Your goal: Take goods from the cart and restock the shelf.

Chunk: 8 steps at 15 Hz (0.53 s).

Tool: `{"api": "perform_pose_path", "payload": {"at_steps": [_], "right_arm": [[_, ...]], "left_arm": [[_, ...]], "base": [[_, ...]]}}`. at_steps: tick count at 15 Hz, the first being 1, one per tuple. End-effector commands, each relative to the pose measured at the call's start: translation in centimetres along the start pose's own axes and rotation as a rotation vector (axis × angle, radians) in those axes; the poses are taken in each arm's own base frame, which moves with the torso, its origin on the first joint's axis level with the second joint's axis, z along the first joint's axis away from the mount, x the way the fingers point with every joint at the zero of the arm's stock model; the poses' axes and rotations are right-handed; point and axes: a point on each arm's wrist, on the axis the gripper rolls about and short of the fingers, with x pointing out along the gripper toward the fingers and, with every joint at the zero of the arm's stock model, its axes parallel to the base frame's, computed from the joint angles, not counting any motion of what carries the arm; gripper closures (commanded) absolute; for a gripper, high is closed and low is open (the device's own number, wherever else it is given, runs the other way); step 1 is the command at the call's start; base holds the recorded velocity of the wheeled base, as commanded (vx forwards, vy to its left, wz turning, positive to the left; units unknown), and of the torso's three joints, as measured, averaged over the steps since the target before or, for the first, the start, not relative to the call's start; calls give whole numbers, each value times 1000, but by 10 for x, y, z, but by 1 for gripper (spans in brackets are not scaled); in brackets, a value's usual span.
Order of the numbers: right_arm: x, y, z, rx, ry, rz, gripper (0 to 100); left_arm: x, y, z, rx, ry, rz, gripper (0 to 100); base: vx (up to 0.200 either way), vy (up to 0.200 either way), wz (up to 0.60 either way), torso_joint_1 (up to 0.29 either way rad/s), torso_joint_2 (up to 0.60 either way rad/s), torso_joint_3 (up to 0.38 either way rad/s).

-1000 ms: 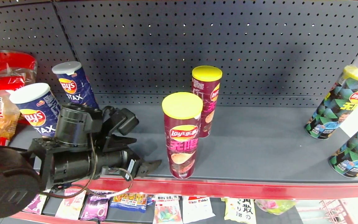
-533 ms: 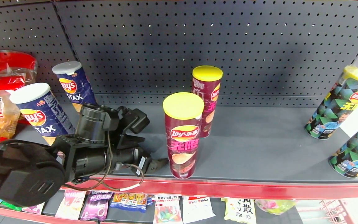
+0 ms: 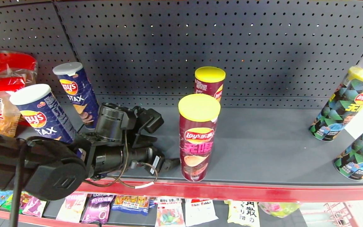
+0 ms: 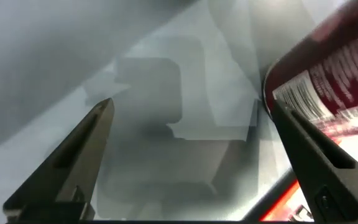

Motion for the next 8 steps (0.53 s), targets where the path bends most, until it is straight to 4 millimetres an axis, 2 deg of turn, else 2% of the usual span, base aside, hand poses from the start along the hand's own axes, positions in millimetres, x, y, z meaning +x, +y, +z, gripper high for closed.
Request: {"api": "perform_pose_path", "payload": {"at_steps": [1,8], "right_arm": [[1,0,0,0,5,3,0],[1,0,0,0,5,3,0]], "left_arm": [[2,0,-2,-1,10,-2,0],[-16,-4,-19,-9,45,-11,0]], "base": [[0,0,0,0,0,0],[0,0,0,0,0,0]]}}
